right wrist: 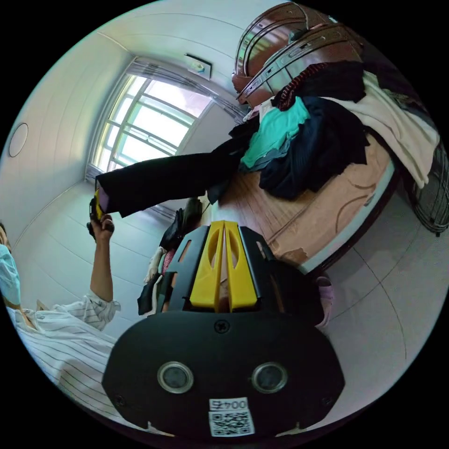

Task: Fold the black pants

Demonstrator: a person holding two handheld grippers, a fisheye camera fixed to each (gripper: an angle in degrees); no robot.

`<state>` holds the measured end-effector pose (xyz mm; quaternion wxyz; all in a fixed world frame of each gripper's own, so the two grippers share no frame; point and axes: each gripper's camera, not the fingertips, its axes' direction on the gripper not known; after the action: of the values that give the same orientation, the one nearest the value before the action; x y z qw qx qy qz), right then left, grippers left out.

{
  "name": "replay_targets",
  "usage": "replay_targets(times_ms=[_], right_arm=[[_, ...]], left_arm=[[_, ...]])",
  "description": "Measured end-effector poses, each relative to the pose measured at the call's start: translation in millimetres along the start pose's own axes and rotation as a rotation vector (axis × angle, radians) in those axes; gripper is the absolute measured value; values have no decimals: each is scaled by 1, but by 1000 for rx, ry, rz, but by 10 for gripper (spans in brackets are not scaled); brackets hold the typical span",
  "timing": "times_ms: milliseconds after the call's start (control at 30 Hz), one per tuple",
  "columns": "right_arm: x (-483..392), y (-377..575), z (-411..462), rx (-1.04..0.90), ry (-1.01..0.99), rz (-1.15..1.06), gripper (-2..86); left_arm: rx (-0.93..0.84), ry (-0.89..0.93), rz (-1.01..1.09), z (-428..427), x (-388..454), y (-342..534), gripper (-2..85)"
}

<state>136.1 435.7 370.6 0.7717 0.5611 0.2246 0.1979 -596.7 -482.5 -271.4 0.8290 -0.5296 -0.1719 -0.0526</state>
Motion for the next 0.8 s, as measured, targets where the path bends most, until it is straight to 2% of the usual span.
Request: replay_targets(times_ms=[67, 100, 167, 267, 367, 500, 567, 600, 667, 800], right_arm=[[14, 23, -25, 26, -11, 53, -7], [17, 29, -30, 33, -18, 65, -7], [25, 46, -42, 35, -49, 101, -7], [25, 58, -40, 9, -66, 105, -5], [11, 63, -26, -34, -136, 67, -1], [-30, 68, -6, -85, -190, -76, 36], [-62, 72, 10, -134, -207, -186, 71], [-69, 74, 15, -153, -212, -210, 80], [-91, 81, 35, -218, -229, -283, 108], [-114, 95, 63, -321, -194, -339, 123]], left_arm=[[169, 120, 59, -104, 73, -129, 11], [220, 144, 69, -133, 91, -156, 12], [408, 229, 77, -247, 150, -239, 13], [491, 132, 28, -347, 210, -296, 13], [431, 78, -30, -385, 215, -298, 14], [301, -75, -198, -365, 140, -218, 18], [244, -139, -381, -332, 41, -117, 24], [247, -143, -433, -325, 14, -87, 26], [255, -162, -626, -297, -95, 27, 35], [272, -194, -790, -247, -212, 156, 83]])
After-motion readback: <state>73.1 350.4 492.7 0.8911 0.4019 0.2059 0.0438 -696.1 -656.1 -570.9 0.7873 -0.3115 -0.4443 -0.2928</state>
